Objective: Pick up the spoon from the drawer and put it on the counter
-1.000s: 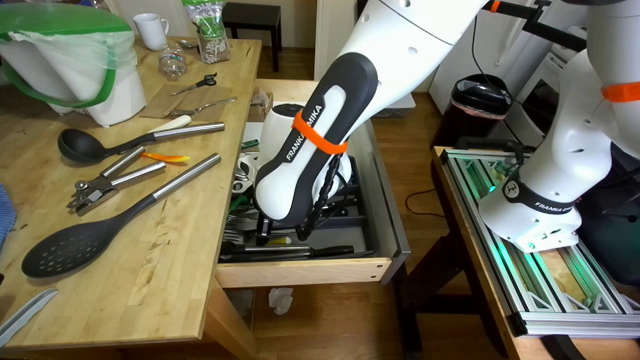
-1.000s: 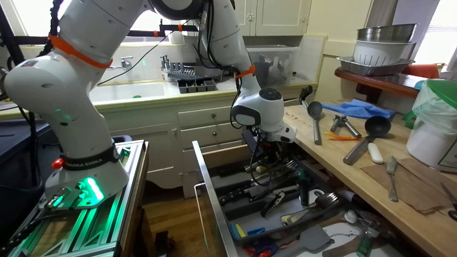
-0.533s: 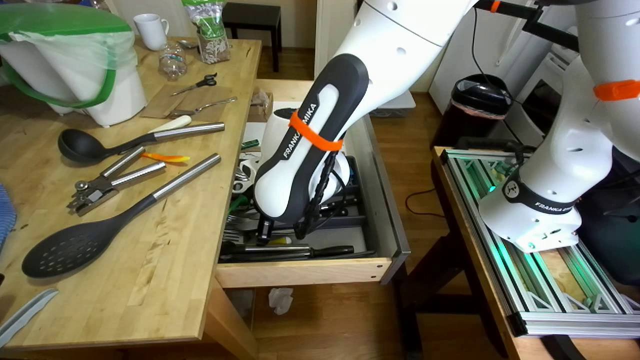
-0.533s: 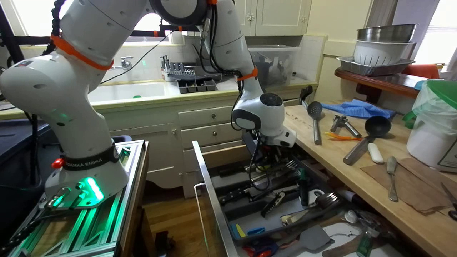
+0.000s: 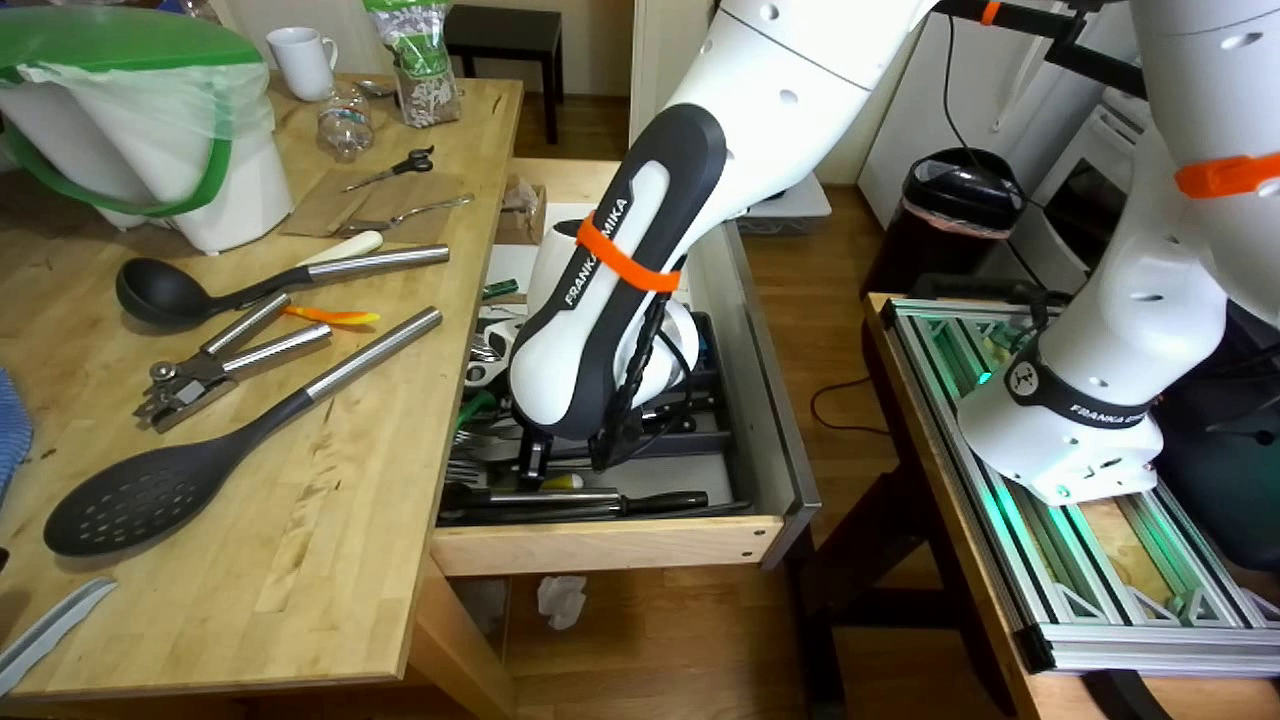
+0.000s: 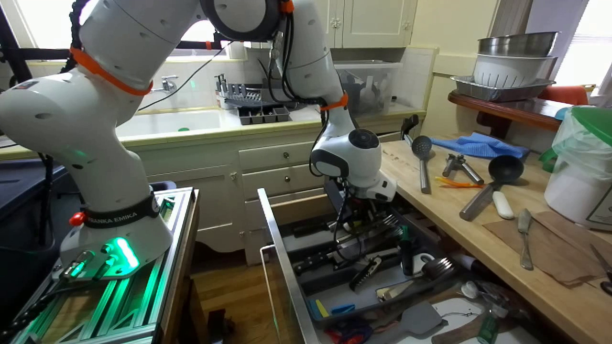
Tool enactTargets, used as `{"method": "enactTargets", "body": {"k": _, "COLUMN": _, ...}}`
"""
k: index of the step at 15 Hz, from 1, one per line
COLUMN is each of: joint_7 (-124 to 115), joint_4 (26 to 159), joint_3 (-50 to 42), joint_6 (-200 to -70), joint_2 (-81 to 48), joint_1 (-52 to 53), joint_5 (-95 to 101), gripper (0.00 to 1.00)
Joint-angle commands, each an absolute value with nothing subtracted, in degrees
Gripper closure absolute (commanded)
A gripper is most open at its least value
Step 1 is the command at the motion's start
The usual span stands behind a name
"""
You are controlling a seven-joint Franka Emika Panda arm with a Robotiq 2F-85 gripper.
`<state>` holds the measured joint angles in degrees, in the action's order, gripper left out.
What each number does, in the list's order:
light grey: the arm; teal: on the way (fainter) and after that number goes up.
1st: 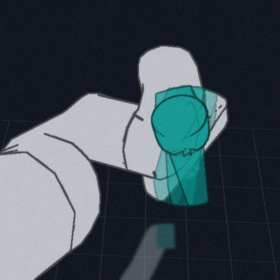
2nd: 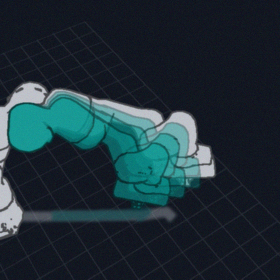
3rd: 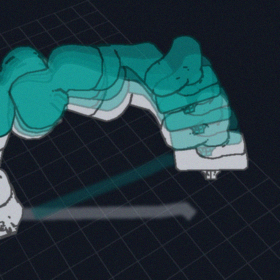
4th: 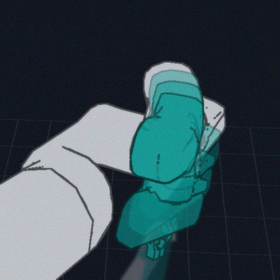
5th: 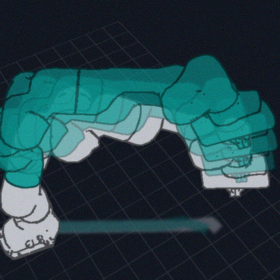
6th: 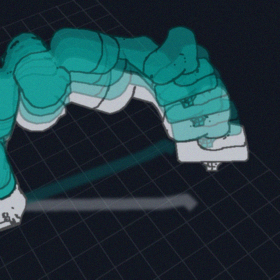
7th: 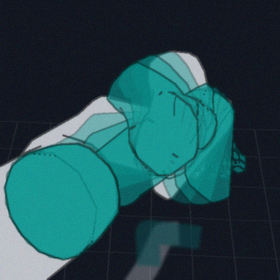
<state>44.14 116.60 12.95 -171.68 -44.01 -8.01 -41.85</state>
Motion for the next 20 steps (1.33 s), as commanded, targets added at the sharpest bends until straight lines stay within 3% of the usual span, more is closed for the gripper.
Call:
{"method": "enactTargets", "body": {"k": 1, "joint_7": 47.1, "joint_4": 116.6, "joint_3": 14.8, "joint_6": -172.5, "joint_2": -45.5, "joint_1": -9.4, "joint_5": -41.6, "gripper": 0.83}}
{"method": "enactTargets", "body": {"k": 6, "joint_7": 50.7, "joint_4": 117.4, "joint_3": 13.1, "joint_6": -170.7, "joint_2": -45.1, "joint_1": -7.8, "joint_5": -39.0, "gripper": 0.96}}
{"method": "enactTargets", "body": {"k": 10, "joint_7": 48.1, "joint_4": 118.3, "joint_3": 8.2, "joint_6": -169.5, "joint_2": -44.2, "joint_1": -3.8, "joint_5": -35.9, "gripper": 0.96}}
{"method": "enactTargets", "body": {"k": 20, "joint_7": 19.4, "joint_4": 120.3, "joint_3": 6.6, "joint_6": -167.7, "joint_2": -42.0, "joint_1": -4.7, "joint_5": -7.8, "gripper": 0.96}}
